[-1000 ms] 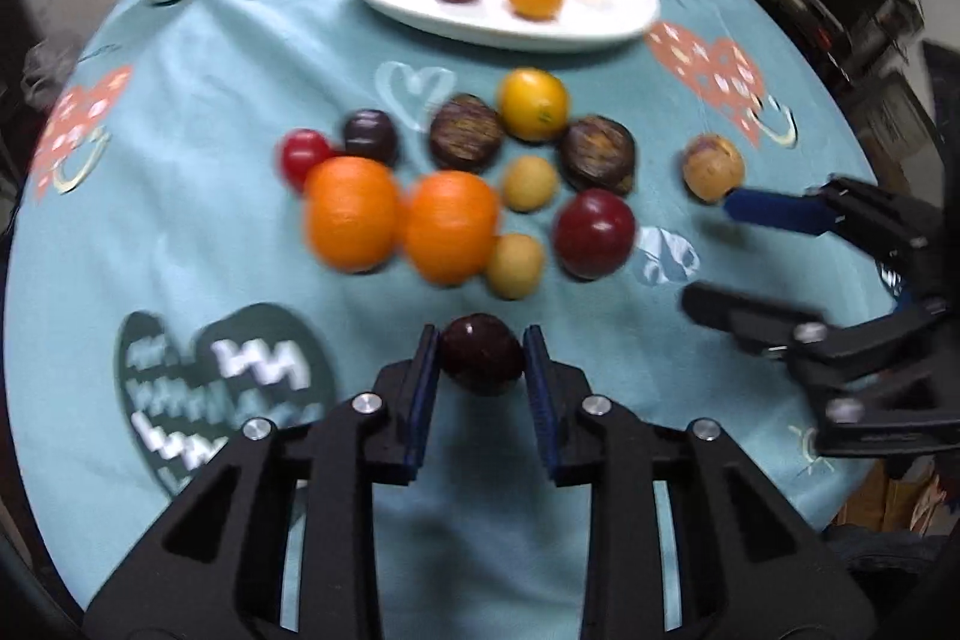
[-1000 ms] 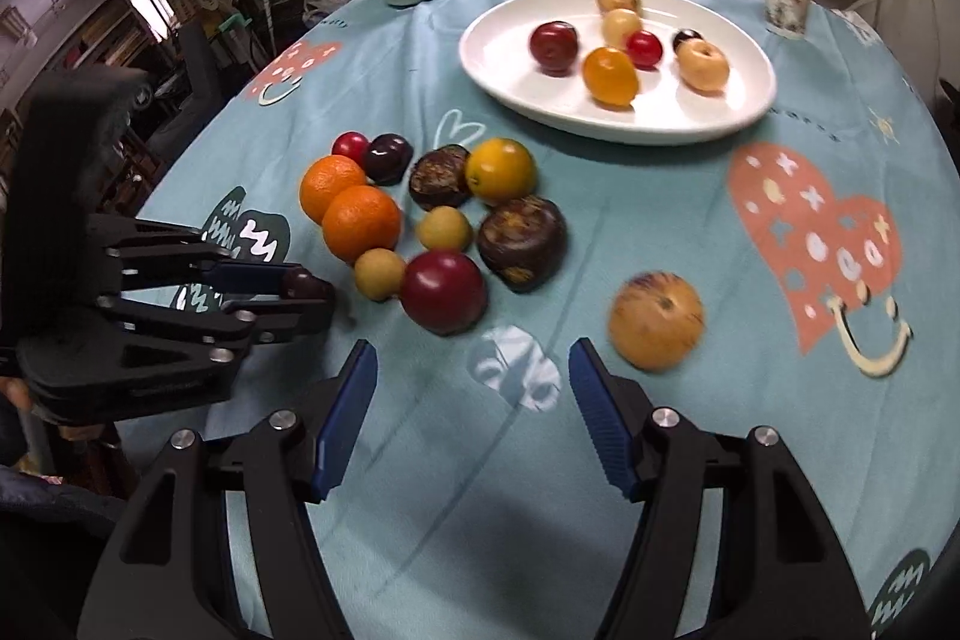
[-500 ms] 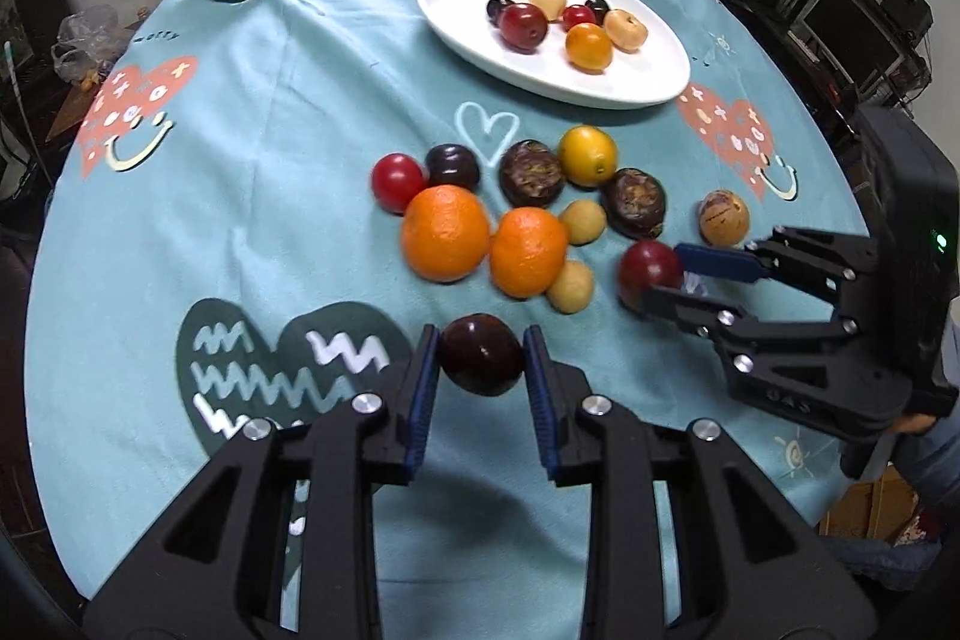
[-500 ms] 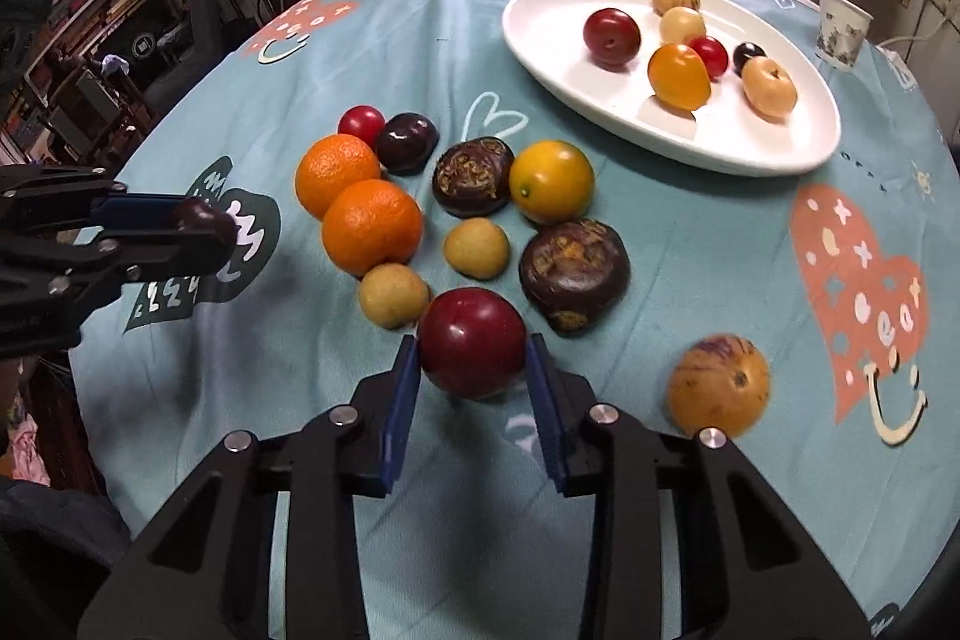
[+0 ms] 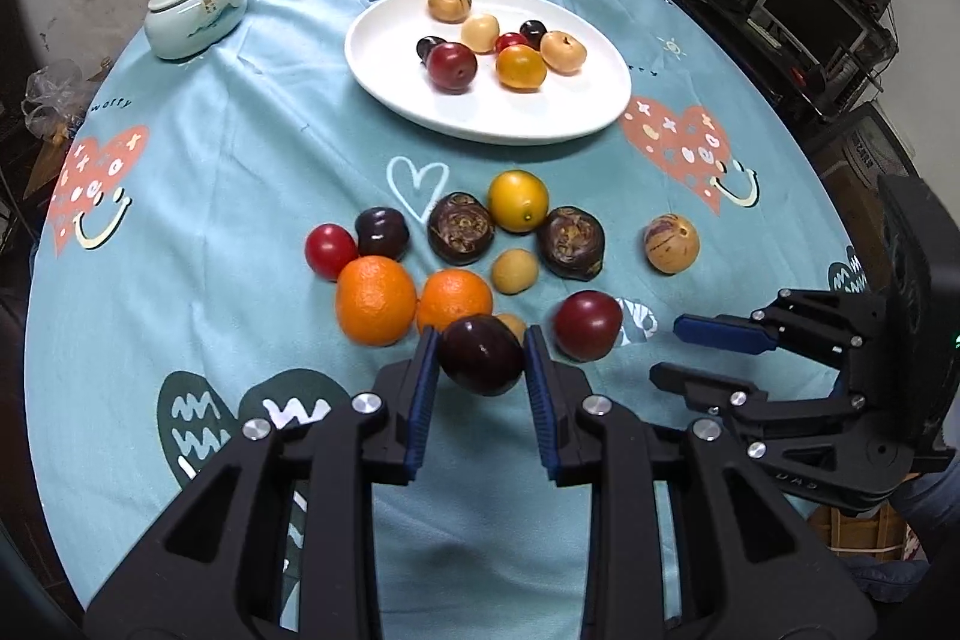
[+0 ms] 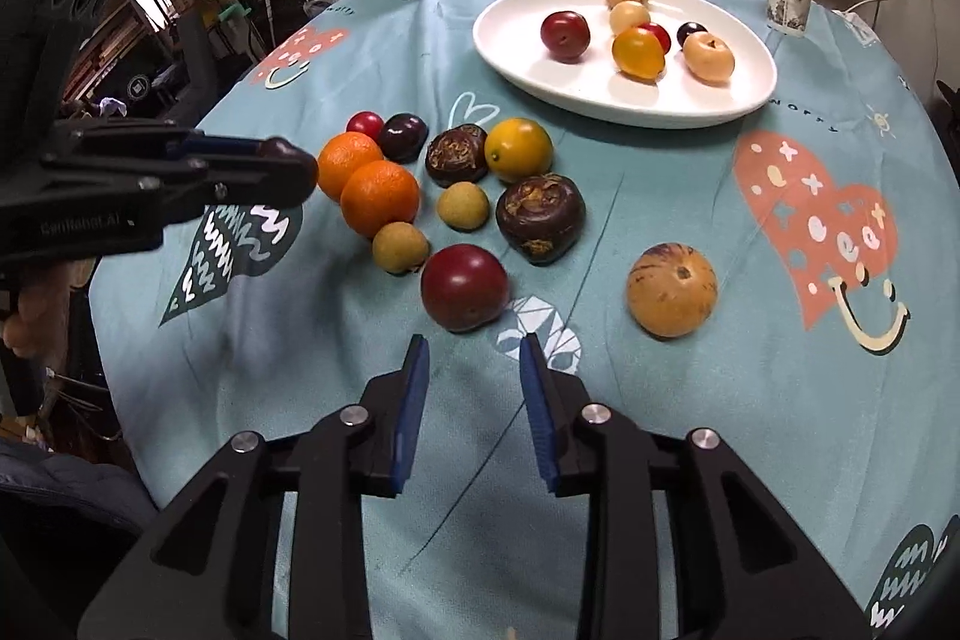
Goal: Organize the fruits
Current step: 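Grasp another dark red plum with the left tool while the right tool grasps a red plum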
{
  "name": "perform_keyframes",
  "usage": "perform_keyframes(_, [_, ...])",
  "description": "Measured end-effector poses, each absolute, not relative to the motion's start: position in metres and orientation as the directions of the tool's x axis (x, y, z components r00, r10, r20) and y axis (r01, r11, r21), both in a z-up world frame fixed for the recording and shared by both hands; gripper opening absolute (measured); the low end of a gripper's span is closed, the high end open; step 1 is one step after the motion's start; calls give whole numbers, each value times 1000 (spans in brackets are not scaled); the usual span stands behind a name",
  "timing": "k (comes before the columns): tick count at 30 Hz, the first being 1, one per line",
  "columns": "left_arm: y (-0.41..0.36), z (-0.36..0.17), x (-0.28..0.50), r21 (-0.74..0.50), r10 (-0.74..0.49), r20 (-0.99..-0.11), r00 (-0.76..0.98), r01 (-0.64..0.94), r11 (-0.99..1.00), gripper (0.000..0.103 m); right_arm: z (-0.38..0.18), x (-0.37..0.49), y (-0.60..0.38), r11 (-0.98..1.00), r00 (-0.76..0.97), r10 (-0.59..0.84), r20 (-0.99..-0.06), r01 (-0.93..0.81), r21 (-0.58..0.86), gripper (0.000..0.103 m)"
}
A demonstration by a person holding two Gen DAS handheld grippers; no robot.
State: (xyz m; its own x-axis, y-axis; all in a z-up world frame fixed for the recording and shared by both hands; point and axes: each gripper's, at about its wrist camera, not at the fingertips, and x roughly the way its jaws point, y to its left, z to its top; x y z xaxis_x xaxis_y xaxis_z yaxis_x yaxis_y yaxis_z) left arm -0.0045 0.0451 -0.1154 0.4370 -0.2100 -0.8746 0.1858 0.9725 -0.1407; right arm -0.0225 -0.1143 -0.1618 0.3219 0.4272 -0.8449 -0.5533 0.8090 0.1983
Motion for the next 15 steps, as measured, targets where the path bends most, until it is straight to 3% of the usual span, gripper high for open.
perform_keyframes(3, [48,-115,-8,-143,-209,-875,437,180,973,29,-169,-17,-100,805,321,413,-852,-566,177,36])
perform_keyframes(6, [54,-115,-13,-144,-204,-877,436,167,975,29,-177,-6,-90,822,348,381,-857,-552,141,65])
perform_keyframes(9, [62,-117,-17,-144,-191,-880,434,139,980,29,-180,0,-82,805,332,419,-845,-566,177,63])
perform_keyframes(12, [70,-119,-19,-146,-180,-884,432,112,983,29,-183,1,-73,795,342,372,-863,-597,106,40])
perform_keyframes(15, [71,-119,-17,-151,-183,-881,435,106,983,29,-181,3,-78,792,320,380,-868,-598,126,38])
